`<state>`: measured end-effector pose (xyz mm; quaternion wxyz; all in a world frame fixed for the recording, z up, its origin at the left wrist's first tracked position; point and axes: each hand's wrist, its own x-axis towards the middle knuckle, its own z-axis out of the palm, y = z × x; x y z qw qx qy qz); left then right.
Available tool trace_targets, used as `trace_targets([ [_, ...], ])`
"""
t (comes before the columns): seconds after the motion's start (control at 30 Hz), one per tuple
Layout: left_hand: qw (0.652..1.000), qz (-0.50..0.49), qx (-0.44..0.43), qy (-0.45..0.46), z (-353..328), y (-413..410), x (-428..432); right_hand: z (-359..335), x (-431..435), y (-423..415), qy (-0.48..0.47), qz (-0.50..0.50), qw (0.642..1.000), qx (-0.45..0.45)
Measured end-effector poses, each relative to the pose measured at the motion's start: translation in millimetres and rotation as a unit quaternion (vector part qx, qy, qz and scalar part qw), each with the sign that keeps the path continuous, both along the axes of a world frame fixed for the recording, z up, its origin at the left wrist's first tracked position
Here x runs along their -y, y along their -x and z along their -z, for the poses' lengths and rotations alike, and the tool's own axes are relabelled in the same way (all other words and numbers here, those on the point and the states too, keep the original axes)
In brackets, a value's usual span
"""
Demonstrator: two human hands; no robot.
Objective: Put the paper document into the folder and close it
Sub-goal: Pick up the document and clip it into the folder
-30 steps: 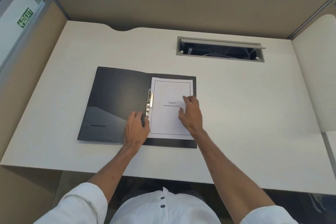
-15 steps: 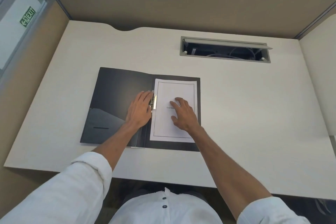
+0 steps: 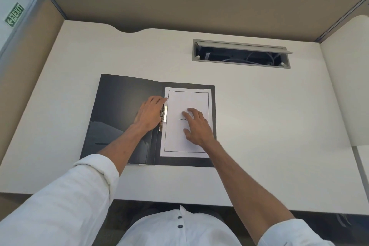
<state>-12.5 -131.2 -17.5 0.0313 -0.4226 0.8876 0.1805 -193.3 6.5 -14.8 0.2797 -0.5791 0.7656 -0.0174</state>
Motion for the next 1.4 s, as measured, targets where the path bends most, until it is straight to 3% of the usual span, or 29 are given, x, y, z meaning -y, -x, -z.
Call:
trace_targets([
  [0.2,0.994,-0.056,-0.095,0.022,-9.4,-10.1,-12.4,-1.5,-1.6,-1.5,-0.001,0.002,1.0,0.003],
  [0.47,0.994,-0.027,-0.105,-0.016,0.6,-37.8,-53.9,-4.4,-5.0,-2.1,-0.003,-0.005,1.0,0.004],
  [0.8,0.976,-0.135,-0.158,-0.059,-1.2,-32.0,-59.4,-3.4,-9.4,1.2,-0.003,-0.014,1.0,0.003],
  [0.93,0.98,-0.145,-0.107,-0.09,3.9,-33.0,-59.7,-2.5,-10.9,4.0,0.002,-0.02,1.0,0.007],
  [1.1,0.984,-0.115,0.029,-0.133,18.0,-39.2,-66.2,-0.9,-12.6,5.3,0.007,-0.022,1.0,0.011],
  [1.4,0.983,-0.085,0.098,-0.134,23.3,-37.1,-61.6,1.4,-11.7,3.3,0.011,-0.014,1.0,0.014],
])
